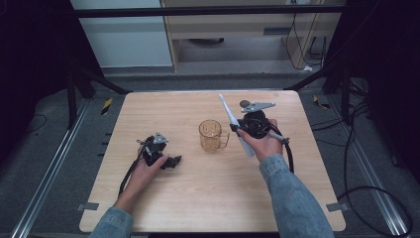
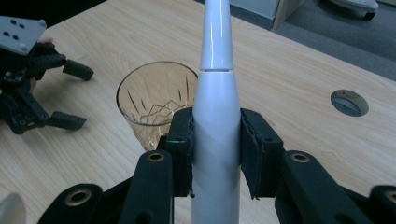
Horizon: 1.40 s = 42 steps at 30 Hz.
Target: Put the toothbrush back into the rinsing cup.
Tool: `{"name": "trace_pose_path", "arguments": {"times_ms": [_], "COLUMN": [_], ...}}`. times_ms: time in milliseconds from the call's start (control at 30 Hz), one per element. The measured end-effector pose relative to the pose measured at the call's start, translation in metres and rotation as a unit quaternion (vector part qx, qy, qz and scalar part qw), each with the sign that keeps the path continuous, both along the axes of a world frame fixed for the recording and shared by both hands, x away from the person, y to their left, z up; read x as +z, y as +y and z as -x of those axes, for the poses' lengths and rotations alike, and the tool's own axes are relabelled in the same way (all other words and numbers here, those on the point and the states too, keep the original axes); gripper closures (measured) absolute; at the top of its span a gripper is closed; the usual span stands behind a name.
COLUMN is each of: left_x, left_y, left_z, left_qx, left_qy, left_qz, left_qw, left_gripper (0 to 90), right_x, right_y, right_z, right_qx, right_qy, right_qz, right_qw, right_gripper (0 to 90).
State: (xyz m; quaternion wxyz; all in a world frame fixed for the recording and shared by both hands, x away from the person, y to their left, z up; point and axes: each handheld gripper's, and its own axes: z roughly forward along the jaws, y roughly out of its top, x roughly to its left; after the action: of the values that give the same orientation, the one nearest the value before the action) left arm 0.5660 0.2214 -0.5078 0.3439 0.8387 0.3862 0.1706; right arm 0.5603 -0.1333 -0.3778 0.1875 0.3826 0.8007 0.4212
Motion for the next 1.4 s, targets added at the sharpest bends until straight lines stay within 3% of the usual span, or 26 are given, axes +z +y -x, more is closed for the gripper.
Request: {"name": "trace_pose_path", "arguments": {"times_ms": [533,933,1400], "left_x": [0.000,0.000,0.000], "left_y": [0.000,0.000,0.000], "left_z": [0.000,0.000,0.000], "left_qx": [0.000,0.000,0.001], "left_qy": [0.000,0.000,-0.001], "left_qz": [0.000,0.000,0.002], "left_qw": [1.0000,1.0000,1.0000], "left_gripper": [0.0,0.0,0.0], "right_x": [0.025,0.035,0.046], "right_y": [0.013,0.025,0.041], "right_z": [-0.014,-0.022,-0.030], "right_qx": [-0.014,-0.022,-0.028], "right_qy": [-0.026,-0.045,-0.059], "right_qz": [-0.015,-0.045,-0.062], "right_qw": [0.9994,0.9977,0.9960], "right_gripper": [67.0,67.0,67.0]}}
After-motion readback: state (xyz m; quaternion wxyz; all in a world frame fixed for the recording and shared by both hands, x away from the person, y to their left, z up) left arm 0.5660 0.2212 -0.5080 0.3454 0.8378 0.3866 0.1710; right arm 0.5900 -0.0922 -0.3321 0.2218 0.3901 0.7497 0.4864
